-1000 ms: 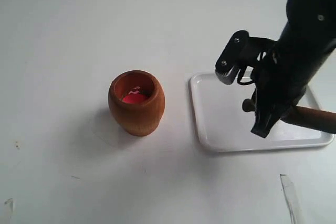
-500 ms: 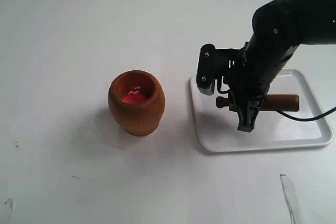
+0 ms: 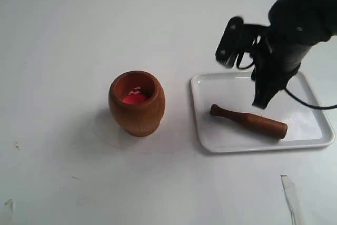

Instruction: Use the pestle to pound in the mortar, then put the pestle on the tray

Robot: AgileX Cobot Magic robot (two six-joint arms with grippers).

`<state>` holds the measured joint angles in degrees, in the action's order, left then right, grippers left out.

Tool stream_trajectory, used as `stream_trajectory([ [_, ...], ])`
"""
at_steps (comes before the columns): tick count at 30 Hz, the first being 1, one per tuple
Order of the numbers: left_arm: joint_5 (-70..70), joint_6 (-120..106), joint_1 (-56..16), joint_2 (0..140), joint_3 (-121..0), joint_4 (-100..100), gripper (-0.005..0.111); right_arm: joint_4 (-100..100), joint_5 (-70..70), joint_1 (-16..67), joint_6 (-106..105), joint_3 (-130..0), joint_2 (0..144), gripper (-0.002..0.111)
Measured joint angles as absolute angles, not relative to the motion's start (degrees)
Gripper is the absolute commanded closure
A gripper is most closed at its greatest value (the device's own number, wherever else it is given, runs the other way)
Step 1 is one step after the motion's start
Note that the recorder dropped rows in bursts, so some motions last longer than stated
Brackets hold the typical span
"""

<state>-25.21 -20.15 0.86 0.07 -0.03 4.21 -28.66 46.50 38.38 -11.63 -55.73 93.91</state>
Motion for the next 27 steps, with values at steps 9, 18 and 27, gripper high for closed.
stream_trajectory([
  [9, -25.21, -20.15, 0.86, 0.07, -0.03, 4.21, 0.107, -46.87, 32.18, 30.50, 34.43, -51.32, 72.07, 0.108],
  [18, -25.21, -20.15, 0.86, 0.07, -0.03, 4.21, 0.107, -52.76, -5.27, 29.58, 47.65, -36.18, 47.07, 0.108],
  [27, -25.21, -20.15, 0.86, 0.07, -0.03, 4.21, 0.107, -55.89, -13.34, 29.58, 49.69, -24.09, 21.56, 0.108],
])
